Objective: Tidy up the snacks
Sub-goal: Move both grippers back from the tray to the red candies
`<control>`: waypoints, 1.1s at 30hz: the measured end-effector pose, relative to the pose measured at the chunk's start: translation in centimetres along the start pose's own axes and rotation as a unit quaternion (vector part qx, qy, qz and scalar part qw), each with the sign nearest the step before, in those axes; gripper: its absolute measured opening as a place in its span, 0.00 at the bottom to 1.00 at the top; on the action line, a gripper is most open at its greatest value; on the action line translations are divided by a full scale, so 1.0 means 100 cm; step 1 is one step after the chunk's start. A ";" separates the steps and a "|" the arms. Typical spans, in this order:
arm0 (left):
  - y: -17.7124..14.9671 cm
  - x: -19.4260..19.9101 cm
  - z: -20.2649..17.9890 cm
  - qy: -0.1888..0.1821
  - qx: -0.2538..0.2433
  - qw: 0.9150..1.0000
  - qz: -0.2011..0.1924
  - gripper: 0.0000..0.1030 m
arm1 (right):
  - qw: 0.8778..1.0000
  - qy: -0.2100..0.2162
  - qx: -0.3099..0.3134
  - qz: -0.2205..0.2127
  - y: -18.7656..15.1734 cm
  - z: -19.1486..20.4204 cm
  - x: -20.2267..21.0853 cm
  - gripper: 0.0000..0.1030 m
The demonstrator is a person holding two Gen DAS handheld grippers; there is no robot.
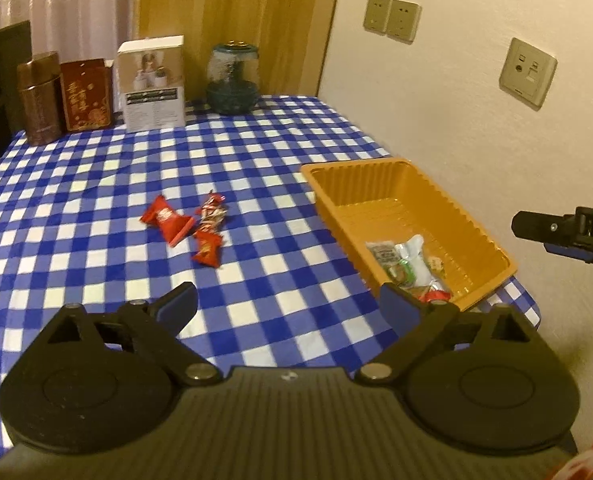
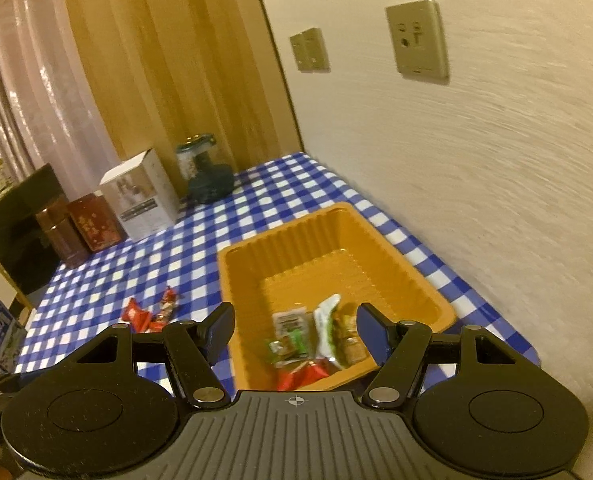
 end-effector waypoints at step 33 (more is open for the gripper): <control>0.000 0.049 0.082 0.062 0.044 0.997 -0.007 0.93 | 0.996 0.046 0.080 0.017 -0.010 0.095 -0.011 0.66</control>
Point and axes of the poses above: each gripper's, at about its wrist camera, not at the fingertips, and x roughly against the way its jaws point, z to its left, y to its top, the point moved 5 cm from there along -x, roughly the way its jaws point, and after that the axes turned 7 degrees about z, right-handed, at the moved point
